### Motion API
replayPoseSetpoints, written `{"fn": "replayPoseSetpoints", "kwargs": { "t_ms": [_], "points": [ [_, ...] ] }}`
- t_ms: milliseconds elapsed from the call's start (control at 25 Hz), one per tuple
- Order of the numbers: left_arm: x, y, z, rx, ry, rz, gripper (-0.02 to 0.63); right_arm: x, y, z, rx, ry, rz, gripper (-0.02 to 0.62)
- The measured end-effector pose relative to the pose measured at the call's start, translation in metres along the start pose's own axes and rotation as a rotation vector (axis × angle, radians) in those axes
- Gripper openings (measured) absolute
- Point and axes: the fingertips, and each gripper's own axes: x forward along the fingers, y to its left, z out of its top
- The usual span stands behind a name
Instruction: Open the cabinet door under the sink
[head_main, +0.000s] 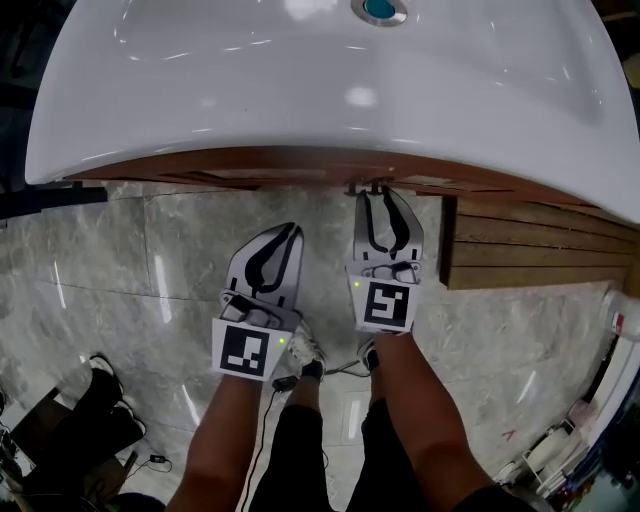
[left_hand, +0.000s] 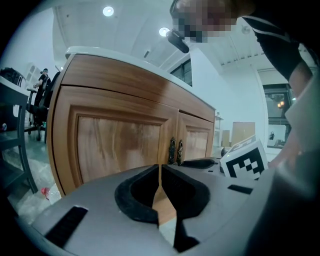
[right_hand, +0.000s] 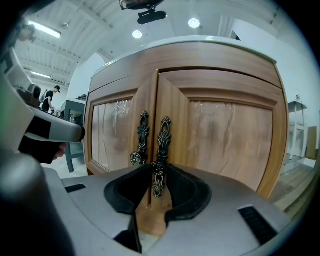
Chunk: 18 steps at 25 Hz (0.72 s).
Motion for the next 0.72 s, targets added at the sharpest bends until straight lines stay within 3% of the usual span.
{"fn": "replayPoseSetpoints", "kwargs": {
  "t_ms": [720],
  "points": [
    [-0.019, -0.01, -0.005, -0.008, 0.016, -0.033, 0.025, -0.013, 0.004, -0.002, 0.056, -0.001, 0.022, 0.091]
  ]
}}
